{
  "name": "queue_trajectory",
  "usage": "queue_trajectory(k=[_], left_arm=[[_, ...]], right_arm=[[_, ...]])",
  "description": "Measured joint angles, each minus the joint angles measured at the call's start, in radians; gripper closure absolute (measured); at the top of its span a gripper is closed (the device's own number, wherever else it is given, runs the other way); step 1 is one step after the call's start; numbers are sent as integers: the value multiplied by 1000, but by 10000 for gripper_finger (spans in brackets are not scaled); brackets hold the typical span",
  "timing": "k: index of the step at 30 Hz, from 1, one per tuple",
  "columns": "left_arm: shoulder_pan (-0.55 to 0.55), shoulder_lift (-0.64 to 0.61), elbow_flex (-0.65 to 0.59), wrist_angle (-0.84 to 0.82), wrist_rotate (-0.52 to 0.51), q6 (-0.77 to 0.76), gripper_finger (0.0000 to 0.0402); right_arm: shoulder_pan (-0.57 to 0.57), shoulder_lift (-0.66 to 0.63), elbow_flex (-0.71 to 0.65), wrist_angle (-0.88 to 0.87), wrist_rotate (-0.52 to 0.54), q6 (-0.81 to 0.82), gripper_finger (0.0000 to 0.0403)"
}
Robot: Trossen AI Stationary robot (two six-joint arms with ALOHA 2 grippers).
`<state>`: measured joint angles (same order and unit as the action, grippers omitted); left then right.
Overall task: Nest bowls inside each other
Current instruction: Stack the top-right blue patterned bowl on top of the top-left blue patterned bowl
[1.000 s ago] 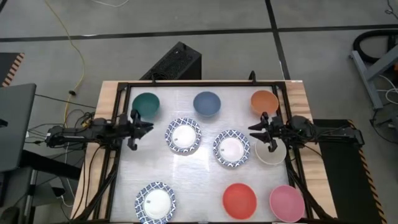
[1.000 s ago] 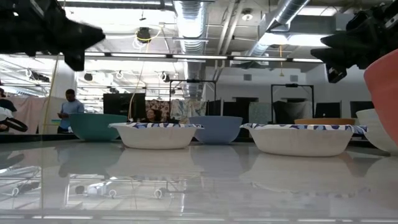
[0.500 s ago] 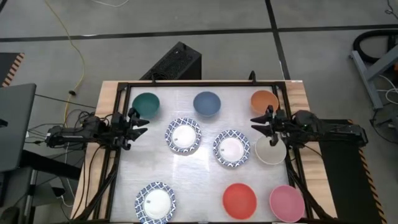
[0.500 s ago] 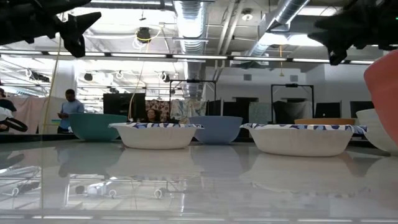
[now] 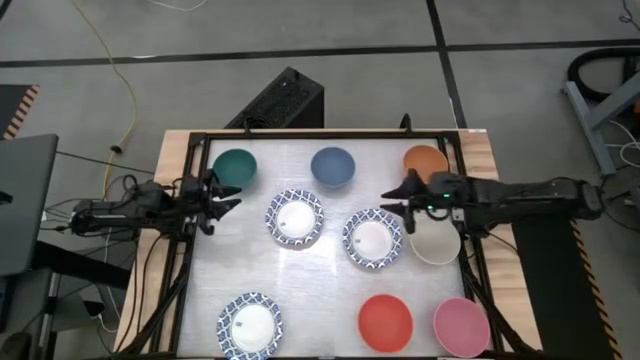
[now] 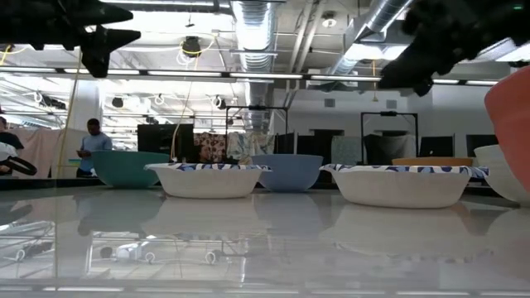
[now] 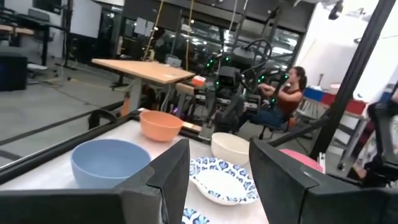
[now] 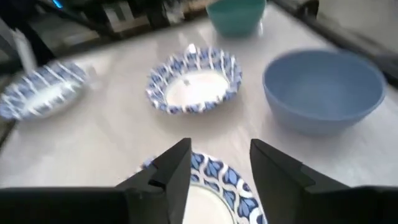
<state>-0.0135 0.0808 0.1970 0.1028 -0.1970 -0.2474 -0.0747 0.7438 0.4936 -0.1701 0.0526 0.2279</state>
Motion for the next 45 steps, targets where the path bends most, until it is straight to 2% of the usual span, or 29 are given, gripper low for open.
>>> queue_trajectory(k=[5,8,14,25,34,45], left_arm=[[0,24,0,-3,-1,18,246],[0,27,0,-18,-16,40,246],[0,26,0,-55,-80,70,246],[0,26,0,-146,-79,62,246],[0,26,0,-183,-79,42,246],[0,26,0,-183,-79,41,246]], right_arm=[[0,153,49,-17,0,0,163],[0,233,75,-31,-1,-1,147],[-7,351,111,-31,-1,-102,143],[-128,516,122,-76,-1,-107,143],[-171,586,122,-85,-79,-108,143],[-168,528,164,-92,-111,-108,143]])
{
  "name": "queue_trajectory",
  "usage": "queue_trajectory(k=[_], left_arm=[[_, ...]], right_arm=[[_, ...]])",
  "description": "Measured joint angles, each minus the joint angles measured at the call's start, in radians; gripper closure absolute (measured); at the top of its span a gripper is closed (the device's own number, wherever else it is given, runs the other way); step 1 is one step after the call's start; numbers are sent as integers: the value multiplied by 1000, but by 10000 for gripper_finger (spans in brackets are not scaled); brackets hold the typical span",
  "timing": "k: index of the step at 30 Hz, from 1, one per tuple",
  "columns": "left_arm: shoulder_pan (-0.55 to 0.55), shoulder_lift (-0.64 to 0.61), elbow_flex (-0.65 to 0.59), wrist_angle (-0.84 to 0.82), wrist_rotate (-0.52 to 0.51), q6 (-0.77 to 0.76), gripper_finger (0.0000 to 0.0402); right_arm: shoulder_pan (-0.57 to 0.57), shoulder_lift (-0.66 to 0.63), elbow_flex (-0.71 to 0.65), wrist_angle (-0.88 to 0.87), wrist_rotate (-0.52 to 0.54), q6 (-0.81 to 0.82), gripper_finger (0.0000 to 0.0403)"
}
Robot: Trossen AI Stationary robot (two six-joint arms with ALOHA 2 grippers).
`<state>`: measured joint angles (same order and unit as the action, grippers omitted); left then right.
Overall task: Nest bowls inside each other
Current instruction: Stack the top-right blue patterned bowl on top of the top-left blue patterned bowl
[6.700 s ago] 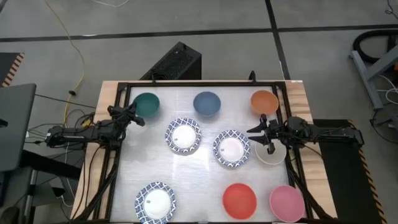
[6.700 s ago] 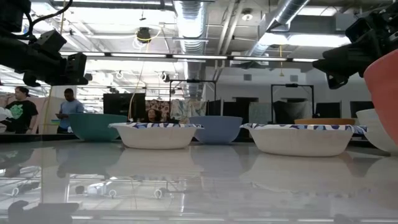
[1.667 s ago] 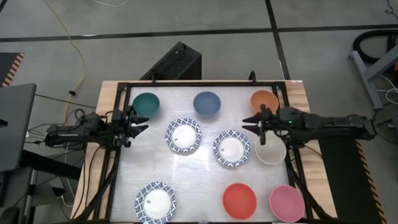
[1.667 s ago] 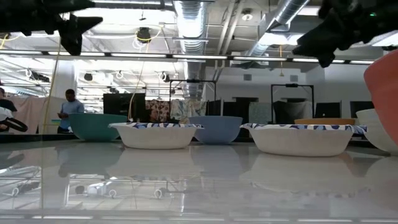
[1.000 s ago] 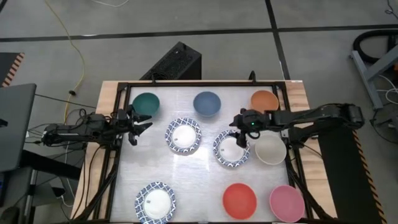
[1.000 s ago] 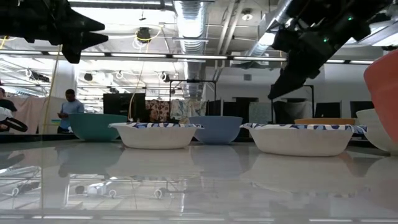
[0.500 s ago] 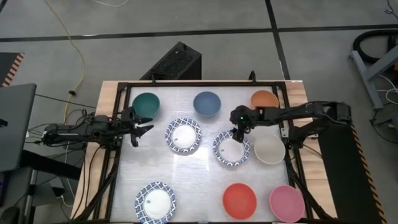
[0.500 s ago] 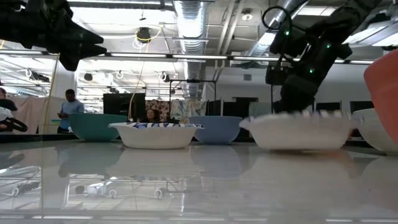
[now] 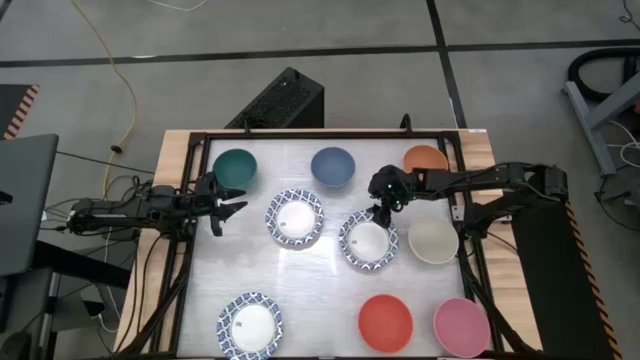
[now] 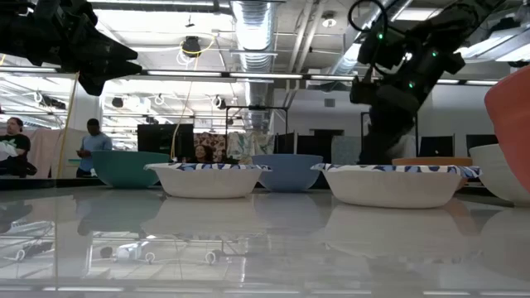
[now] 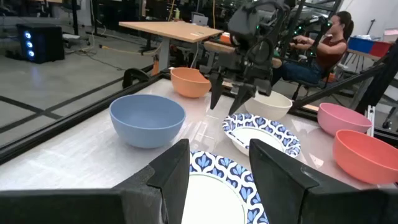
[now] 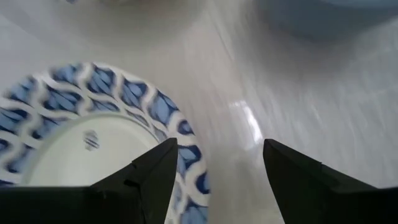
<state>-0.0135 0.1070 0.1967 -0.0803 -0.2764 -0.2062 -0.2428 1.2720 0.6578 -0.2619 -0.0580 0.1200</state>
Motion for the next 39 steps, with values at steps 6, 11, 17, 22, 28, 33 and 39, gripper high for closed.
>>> queue_trajectory(k=[6,11,17,22,28,33,39], left_arm=[[0,0,0,-9,0,0,246],[0,0,0,-25,0,0,246],[0,0,0,-37,0,0,246],[0,0,0,-37,0,0,246],[0,0,-1,-45,0,0,246],[0,0,-1,-45,1,0,246],[0,0,-1,-44,-1,0,246]], right_arm=[[22,-1,21,0,-17,-34,143],[44,12,21,-10,-18,-39,143],[53,12,21,-25,-17,-42,143],[52,50,22,-36,4,-42,143],[53,128,22,-41,4,-42,143],[53,192,22,-38,5,-42,143],[52,221,41,-50,8,-42,164]])
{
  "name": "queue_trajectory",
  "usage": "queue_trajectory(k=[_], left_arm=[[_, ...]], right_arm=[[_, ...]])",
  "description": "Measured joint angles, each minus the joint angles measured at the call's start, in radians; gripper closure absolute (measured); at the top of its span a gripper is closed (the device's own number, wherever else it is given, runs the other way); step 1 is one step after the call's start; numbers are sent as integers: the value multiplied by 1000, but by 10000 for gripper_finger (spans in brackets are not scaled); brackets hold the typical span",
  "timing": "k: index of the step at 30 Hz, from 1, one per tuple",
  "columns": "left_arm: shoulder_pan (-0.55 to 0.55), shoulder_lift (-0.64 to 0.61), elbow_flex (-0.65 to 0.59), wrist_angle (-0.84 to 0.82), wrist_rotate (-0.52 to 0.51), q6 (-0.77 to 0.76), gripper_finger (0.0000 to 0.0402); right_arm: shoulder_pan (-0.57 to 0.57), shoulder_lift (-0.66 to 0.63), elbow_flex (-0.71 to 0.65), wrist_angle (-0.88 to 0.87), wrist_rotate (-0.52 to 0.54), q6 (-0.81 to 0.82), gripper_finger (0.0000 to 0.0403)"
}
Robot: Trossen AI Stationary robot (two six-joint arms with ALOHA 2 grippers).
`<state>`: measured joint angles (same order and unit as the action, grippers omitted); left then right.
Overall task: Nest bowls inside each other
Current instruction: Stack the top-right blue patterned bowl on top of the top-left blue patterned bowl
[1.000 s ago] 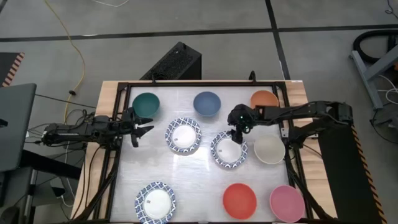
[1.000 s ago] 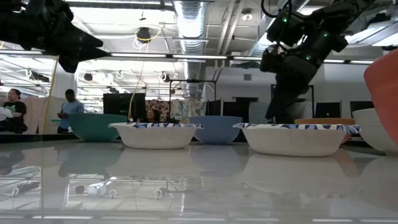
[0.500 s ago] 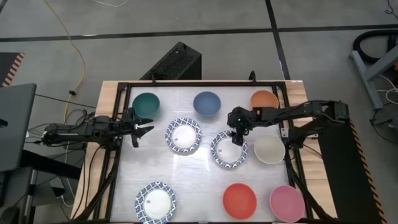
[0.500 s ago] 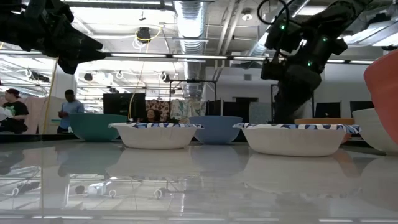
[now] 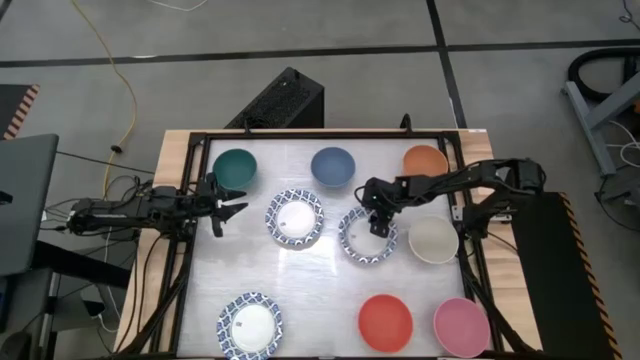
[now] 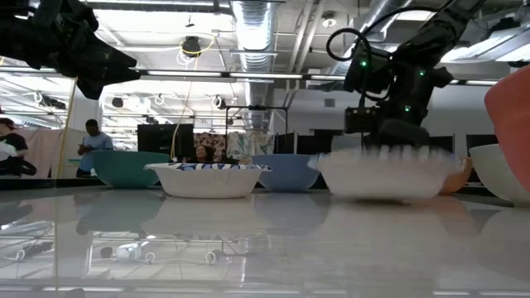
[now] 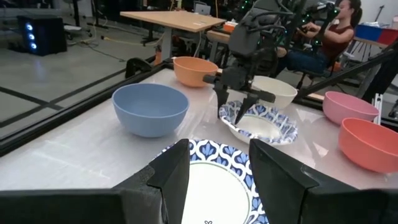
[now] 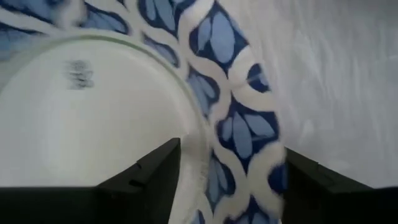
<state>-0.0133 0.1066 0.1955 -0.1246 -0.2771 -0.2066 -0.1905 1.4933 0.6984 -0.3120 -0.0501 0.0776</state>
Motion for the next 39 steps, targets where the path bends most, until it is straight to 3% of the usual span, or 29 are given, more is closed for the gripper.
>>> queue_trajectory(k=[5,17,27,39], left_arm=[[0,0,0,0,0,0,246],[0,0,0,-35,0,0,246],[0,0,-31,-44,-17,0,246],[0,-3,3,-99,-321,-53,246]], right_arm=[[0,-3,27,-13,0,0,214],[0,-5,86,-90,-8,3,390],[0,-4,165,-156,-4,0,388],[0,-4,355,-310,-4,-11,389]])
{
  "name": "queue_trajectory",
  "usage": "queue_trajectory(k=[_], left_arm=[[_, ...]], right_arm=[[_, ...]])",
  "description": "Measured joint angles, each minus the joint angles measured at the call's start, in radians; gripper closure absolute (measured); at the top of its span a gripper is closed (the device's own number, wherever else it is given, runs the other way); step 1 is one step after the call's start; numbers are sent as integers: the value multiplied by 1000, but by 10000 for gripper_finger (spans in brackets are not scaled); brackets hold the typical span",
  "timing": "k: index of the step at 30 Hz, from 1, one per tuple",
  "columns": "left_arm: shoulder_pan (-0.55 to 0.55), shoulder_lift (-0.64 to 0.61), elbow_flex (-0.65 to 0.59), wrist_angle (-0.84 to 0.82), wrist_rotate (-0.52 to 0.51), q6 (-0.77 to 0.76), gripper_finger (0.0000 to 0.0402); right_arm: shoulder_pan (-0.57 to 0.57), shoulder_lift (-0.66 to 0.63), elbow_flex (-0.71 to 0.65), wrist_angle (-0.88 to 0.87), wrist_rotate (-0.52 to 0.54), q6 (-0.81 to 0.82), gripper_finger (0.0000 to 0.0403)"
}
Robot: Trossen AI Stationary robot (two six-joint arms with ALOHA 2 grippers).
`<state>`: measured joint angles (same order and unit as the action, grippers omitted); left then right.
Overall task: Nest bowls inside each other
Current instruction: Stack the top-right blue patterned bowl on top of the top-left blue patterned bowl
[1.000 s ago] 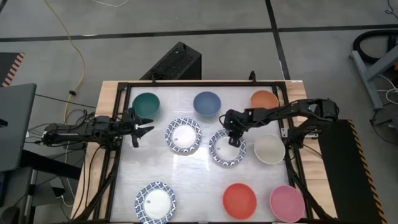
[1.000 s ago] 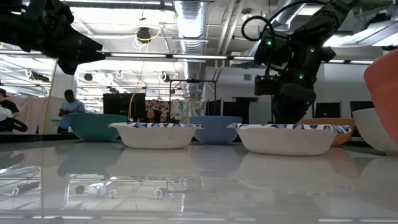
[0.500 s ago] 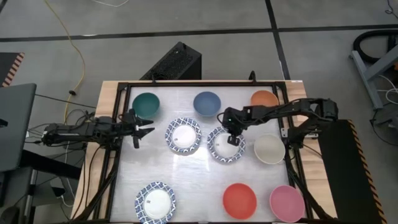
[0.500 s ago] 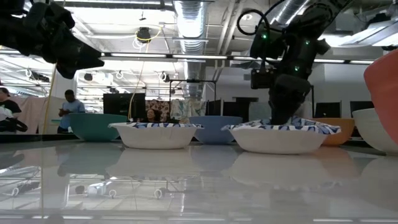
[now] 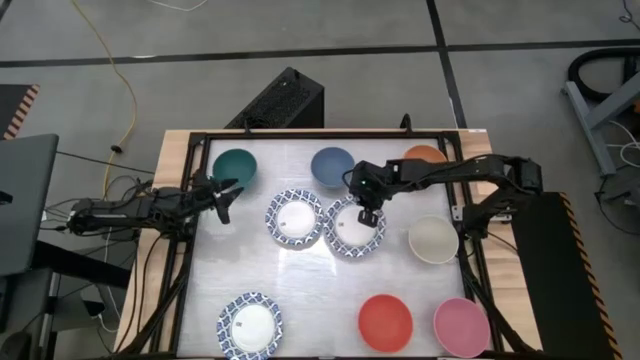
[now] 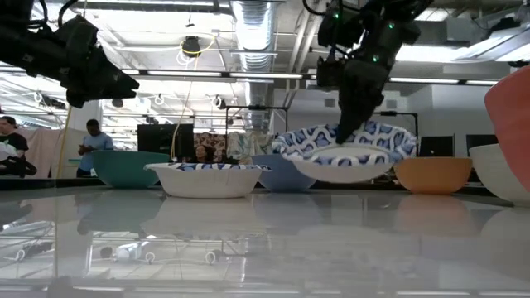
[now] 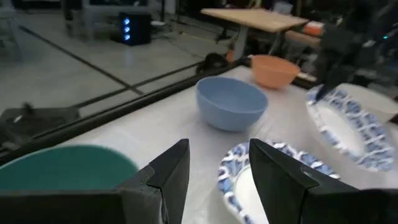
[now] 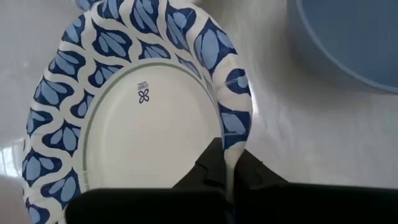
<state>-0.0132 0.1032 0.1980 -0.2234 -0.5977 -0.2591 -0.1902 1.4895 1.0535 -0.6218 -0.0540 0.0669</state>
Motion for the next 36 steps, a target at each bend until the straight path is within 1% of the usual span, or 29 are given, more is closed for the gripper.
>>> queue_trajectory(k=[2,6,9,12,16,19,23,25,32,36], left_arm=[[0,0,15,-40,-2,3,246],[0,-6,43,-116,50,-2,246],[0,-6,56,-150,94,-1,246],[0,-6,56,-152,92,0,246],[0,-6,56,-153,88,1,246],[0,-6,57,-153,73,22,246],[0,-6,57,-156,36,47,246],[0,-6,57,-155,33,48,246],[0,-6,57,-155,34,47,246],[0,-6,57,-154,36,46,246]], right_arm=[[0,0,27,-37,0,0,389],[0,0,70,-104,0,-9,389],[0,0,96,-108,0,-24,389],[-3,0,122,-82,-4,-26,389],[-9,0,139,-17,-71,-27,389],[-10,0,140,33,-98,-40,389],[-12,0,140,77,-102,-42,388],[-16,1,140,120,-102,-42,388],[-49,21,141,382,-102,-49,388],[-62,51,147,469,-101,-39,388]])
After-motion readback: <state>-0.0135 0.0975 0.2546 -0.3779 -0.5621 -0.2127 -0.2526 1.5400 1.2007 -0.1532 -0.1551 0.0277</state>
